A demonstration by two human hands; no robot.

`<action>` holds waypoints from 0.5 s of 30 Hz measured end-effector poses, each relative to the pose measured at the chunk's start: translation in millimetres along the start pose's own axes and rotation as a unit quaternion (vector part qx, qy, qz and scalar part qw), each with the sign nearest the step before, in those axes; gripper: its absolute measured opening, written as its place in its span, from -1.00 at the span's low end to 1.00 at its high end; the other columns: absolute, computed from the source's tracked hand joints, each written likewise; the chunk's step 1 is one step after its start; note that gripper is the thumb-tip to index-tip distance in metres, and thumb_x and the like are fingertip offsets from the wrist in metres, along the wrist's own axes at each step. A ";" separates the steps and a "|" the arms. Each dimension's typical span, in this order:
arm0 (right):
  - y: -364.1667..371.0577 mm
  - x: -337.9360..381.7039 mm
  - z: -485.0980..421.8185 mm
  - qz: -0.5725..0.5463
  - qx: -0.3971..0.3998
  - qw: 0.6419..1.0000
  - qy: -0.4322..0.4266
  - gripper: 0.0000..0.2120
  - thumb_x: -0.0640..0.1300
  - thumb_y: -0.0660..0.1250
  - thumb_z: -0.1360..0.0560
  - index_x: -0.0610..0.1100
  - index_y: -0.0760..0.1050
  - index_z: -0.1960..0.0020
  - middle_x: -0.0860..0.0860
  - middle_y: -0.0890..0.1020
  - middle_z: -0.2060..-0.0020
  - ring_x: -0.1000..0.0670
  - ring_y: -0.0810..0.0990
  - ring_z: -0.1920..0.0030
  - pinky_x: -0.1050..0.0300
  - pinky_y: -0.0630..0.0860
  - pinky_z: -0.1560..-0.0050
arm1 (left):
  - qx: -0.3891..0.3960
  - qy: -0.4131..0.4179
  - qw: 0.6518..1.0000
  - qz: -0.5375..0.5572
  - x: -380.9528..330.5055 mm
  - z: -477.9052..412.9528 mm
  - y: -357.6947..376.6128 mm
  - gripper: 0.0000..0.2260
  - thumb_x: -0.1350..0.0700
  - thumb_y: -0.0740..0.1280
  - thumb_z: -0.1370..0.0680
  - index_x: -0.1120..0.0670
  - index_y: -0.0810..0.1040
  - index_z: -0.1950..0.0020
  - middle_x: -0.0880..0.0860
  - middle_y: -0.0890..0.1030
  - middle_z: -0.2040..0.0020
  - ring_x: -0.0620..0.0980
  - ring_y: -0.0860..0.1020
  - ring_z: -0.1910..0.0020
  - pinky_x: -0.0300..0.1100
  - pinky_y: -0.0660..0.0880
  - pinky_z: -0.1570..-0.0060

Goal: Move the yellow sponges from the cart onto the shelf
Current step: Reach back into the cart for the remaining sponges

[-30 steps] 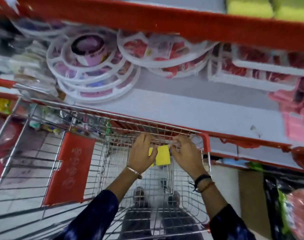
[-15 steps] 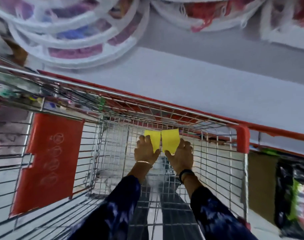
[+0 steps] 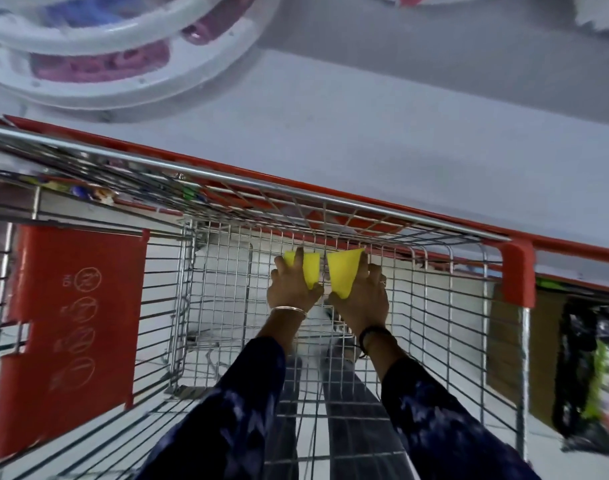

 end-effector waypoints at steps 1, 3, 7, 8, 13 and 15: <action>-2.0 -0.2 2.5 0.000 0.001 1.000 0.005 0.03 0.04 0.48 -0.24 -0.16 0.00 -0.53 -0.19 0.34 -0.33 -0.24 0.38 -0.28 -0.06 0.51 -0.05 | 0.005 -0.002 1.000 0.000 -1.1 0.8 -2.6 -0.22 -0.06 0.42 -0.37 -0.06 0.08 -0.49 0.20 0.20 -0.41 0.26 0.38 -0.28 0.12 0.56 0.04; -9.3 0.4 8.9 -0.004 -0.003 1.000 0.016 0.03 0.06 0.48 -0.25 -0.16 0.00 -0.53 -0.18 0.34 -0.33 -0.23 0.37 -0.29 -0.06 0.52 -0.03 | 0.007 0.000 1.000 -0.006 -2.9 5.8 -10.2 -0.23 -0.04 0.43 -0.36 -0.05 0.11 -0.47 0.21 0.20 -0.40 0.27 0.38 -0.28 0.12 0.57 0.03; -34.8 6.3 31.4 -0.008 -0.013 1.000 0.022 -0.01 0.08 0.46 -0.30 -0.16 -0.03 -0.53 -0.20 0.28 -0.41 -0.24 0.31 -0.38 -0.13 0.50 -0.14 | -0.002 0.016 1.000 -0.001 -8.7 31.9 -30.2 -0.24 -0.04 0.44 -0.35 -0.02 0.15 -0.46 0.21 0.20 -0.40 0.28 0.39 -0.27 0.12 0.57 0.02; -42.7 8.4 38.0 -0.012 -0.017 1.000 0.022 -0.01 0.08 0.46 -0.31 -0.15 -0.02 -0.53 -0.21 0.26 -0.43 -0.25 0.29 -0.40 -0.15 0.49 -0.18 | -0.007 0.023 1.000 0.001 -10.3 40.0 -35.8 -0.23 -0.04 0.45 -0.35 -0.02 0.15 -0.46 0.21 0.20 -0.40 0.28 0.39 -0.26 0.12 0.57 0.02; -98.1 19.9 81.2 -0.032 -0.033 0.999 0.004 -0.03 0.14 0.46 -0.30 -0.11 0.02 -0.53 -0.18 0.24 -0.47 -0.23 0.32 -0.41 -0.12 0.45 -0.26 | -0.029 0.055 0.998 0.016 -21.8 94.8 -75.0 -0.18 -0.09 0.45 -0.38 -0.01 0.08 -0.51 0.23 0.11 -0.48 0.31 0.37 -0.31 0.14 0.54 -0.02; -122.8 22.9 99.1 -0.042 -0.047 0.998 -0.005 -0.04 0.16 0.47 -0.27 -0.09 0.07 -0.50 -0.15 0.30 -0.43 -0.22 0.39 -0.35 -0.10 0.49 -0.20 | -0.045 0.059 0.997 0.025 -26.3 114.7 -92.9 -0.17 -0.11 0.45 -0.37 -0.01 0.09 -0.51 0.24 0.11 -0.50 0.32 0.38 -0.31 0.15 0.55 -0.04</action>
Point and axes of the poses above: each hand's wrist, its own z-axis away from the middle knuckle, its own y-axis out of the palm, x = y × z, the point moved 1 cm from there along -z, towards the middle knuckle
